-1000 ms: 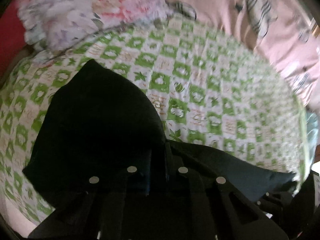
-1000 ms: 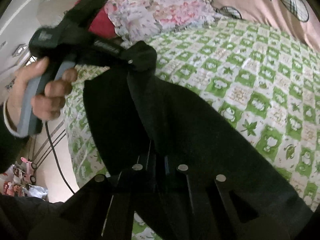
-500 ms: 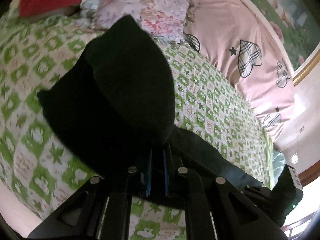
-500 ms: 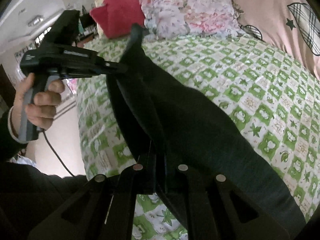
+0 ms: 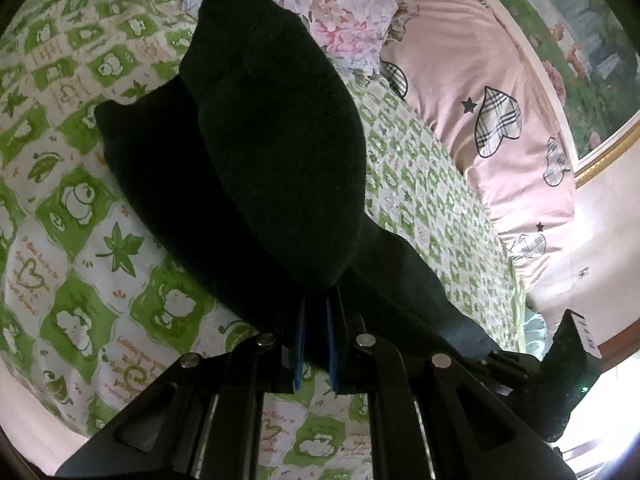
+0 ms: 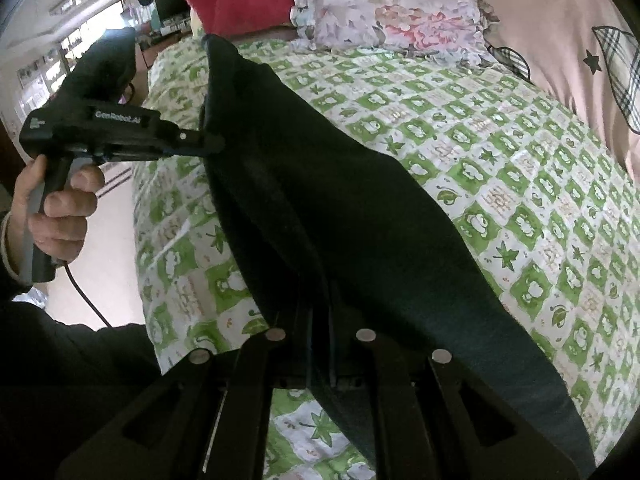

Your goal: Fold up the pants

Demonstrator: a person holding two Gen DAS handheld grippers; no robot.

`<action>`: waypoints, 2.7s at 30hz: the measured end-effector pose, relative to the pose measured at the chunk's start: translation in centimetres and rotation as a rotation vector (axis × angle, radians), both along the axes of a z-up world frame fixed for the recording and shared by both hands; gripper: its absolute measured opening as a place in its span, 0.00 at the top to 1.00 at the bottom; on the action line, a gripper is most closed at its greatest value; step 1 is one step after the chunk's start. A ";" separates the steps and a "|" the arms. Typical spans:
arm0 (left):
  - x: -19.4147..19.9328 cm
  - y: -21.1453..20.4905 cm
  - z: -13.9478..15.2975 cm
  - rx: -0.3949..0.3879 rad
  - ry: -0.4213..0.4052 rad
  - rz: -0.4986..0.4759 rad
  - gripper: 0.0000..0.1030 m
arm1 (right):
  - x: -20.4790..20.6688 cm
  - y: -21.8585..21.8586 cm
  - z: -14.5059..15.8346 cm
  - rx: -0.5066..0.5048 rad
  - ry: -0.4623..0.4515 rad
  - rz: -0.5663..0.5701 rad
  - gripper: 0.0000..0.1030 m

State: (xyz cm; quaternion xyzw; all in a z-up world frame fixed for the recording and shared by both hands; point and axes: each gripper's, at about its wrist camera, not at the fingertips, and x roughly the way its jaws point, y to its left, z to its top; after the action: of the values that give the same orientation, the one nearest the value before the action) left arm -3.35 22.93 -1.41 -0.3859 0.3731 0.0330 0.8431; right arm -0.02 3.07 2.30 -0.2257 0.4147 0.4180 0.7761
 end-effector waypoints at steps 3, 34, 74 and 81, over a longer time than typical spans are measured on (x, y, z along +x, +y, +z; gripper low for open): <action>-0.1 0.4 -0.4 -0.008 0.003 0.001 0.92 | -0.2 0.2 -0.2 -0.011 -0.003 0.000 0.94; -5.6 6.6 2.3 0.047 0.029 0.200 0.51 | 3.6 1.6 3.6 0.181 0.065 -0.139 0.52; 2.1 10.9 -1.9 0.038 0.007 0.149 0.82 | 16.0 5.0 -2.6 0.217 0.390 -0.196 0.90; -1.2 8.7 4.5 0.108 -0.107 0.104 0.85 | 14.2 4.6 1.0 0.268 0.333 -0.159 0.90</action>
State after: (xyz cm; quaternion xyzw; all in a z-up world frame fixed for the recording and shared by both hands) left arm -4.58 31.66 3.09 -0.3601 0.3044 0.0762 0.8786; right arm 14.21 7.69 3.30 -0.0150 0.4942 0.4385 0.7505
